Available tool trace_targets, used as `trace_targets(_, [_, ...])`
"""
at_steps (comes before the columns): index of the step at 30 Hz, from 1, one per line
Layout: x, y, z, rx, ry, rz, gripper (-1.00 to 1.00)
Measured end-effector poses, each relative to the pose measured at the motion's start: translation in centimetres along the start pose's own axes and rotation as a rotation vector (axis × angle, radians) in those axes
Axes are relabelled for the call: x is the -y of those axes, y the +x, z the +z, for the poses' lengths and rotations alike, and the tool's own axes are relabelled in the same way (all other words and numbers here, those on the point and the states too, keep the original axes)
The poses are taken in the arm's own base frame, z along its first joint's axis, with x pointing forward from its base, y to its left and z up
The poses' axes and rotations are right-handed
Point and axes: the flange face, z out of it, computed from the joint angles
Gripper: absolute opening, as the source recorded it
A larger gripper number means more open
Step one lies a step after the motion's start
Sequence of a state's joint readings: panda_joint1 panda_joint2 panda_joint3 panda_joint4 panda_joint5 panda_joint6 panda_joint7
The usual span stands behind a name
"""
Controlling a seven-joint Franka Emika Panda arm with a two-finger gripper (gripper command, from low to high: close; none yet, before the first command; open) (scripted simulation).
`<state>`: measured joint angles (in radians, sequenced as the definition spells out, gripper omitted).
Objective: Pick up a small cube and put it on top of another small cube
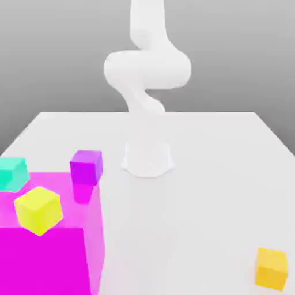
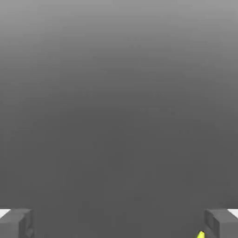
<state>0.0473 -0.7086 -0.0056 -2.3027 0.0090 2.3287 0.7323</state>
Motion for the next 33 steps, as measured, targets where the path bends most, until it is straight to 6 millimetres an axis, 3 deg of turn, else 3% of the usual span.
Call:
trace_targets(4, [2.0, -2.1, 7.5, 0.120, -0.026, -0.152, 0.00])
trace_targets(9, [3.8, -6.5, 16.2, 0.260, -0.052, -0.341, 0.00])
trace_targets(15, [4.7, -13.9, 25.8, 0.422, -0.079, -0.573, 0.00])
trace_targets(19, [4.7, -20.6, 31.2, 0.531, -0.089, -0.745, 0.00])
trace_targets(27, [0.6, -33.0, 40.2, 0.733, -0.126, -1.058, 0.00])
trace_targets(32, [-2.6, -37.6, 45.3, 0.764, -0.130, -1.109, 0.00])
trace_targets(33, [-3.1, -38.1, 45.9, 0.765, -0.130, -1.110, -1.00])
